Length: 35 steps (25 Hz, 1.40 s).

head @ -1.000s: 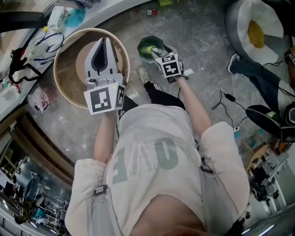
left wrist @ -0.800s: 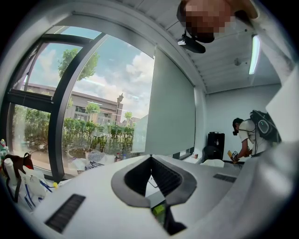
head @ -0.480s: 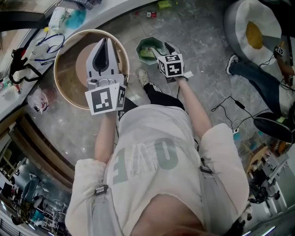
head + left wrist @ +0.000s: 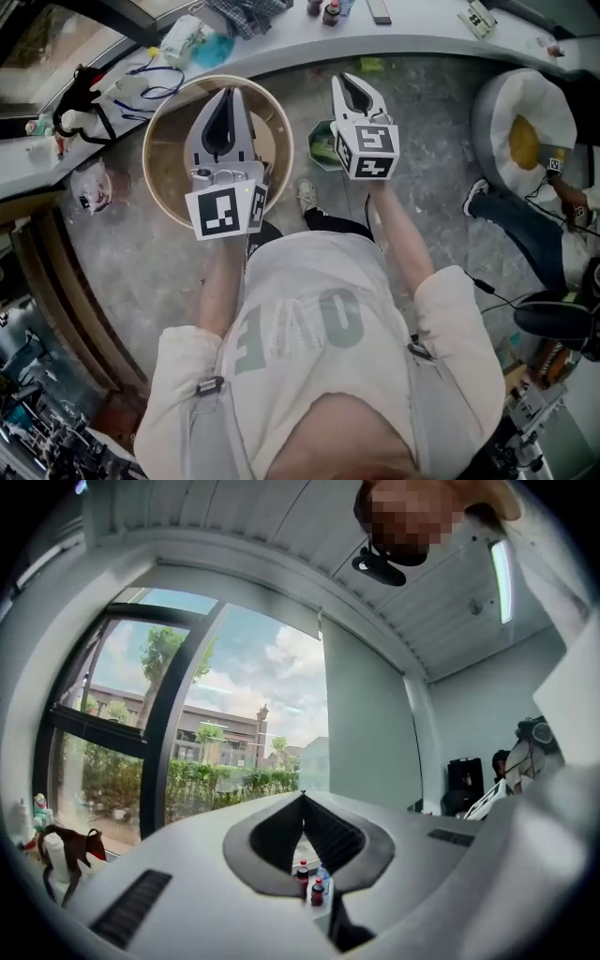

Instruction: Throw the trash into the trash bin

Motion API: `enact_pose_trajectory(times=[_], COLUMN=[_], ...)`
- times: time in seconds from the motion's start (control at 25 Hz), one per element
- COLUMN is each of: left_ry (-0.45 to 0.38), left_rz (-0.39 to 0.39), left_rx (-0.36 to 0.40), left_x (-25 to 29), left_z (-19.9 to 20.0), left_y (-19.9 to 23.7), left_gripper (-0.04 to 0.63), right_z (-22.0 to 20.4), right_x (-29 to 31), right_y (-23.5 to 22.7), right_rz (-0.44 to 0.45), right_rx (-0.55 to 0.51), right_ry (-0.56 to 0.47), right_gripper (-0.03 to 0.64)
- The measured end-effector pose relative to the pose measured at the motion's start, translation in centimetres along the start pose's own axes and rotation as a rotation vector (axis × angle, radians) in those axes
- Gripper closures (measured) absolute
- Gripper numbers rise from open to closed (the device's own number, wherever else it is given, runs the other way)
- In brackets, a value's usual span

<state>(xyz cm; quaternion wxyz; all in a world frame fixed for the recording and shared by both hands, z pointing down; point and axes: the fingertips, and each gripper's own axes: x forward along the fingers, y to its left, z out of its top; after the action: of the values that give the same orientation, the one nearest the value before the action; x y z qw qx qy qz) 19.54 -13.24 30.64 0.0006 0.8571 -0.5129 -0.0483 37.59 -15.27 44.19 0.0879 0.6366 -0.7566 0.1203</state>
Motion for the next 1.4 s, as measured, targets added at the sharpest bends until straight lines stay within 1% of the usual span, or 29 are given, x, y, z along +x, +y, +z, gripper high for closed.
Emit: enact_pose_trajectory(times=[0.08,0.16,0.24,0.32,0.48,0.6,0.68,0.84,1.0,1.24,1.4], left_ry=[-0.033,-0.067,-0.099,-0.131,-0.178,-0.199,-0.205,-0.204,-0.194,-0.214,-0.183], left_rz=[0.042,0.075,0.100,0.125,0.192,0.233,0.254,0.272,0.281,0.264,0.270], left_rx=[-0.003,-0.003,0.016,0.046,0.089,0.095,0.096,0.089,0.067,0.060,0.050], left_x=[-1.3,-2.8,-4.4,-6.1,-9.5,-11.8,-12.8,-13.7,-13.3,-13.4,-13.0], left_z=[1.6,3.2,5.0,6.9,9.6,10.7,11.1,11.0,10.6,10.4,9.8], left_y=[2.3,4.5,6.6,8.9,14.8,18.5,20.5,23.6,25.4,24.8,24.8], left_gripper=[0.583,0.584,0.584,0.584,0.584,0.583,0.584,0.583,0.583,0.583,0.583], right_z=[5.2,9.5,12.8,15.2,17.7,17.9,17.8,18.0,18.8,18.5,18.3], right_x=[-0.2,-0.8,-1.4,-1.6,-1.1,-0.9,-0.5,0.1,0.7,0.5,0.7], right_y=[3.8,8.1,12.3,16.4,24.5,29.3,31.6,34.6,35.6,34.8,34.7], right_rz=[0.050,0.091,0.136,0.185,0.265,0.306,0.319,0.334,0.338,0.322,0.329], right_rx=[-0.049,-0.088,-0.091,-0.080,-0.105,-0.155,-0.184,-0.201,-0.217,-0.212,-0.213], right_ry=[-0.124,-0.224,-0.288,-0.329,-0.369,-0.377,-0.371,-0.370,-0.374,-0.365,-0.345], right_gripper=[0.599,0.601,0.602,0.602,0.602,0.603,0.603,0.603,0.603,0.603,0.603])
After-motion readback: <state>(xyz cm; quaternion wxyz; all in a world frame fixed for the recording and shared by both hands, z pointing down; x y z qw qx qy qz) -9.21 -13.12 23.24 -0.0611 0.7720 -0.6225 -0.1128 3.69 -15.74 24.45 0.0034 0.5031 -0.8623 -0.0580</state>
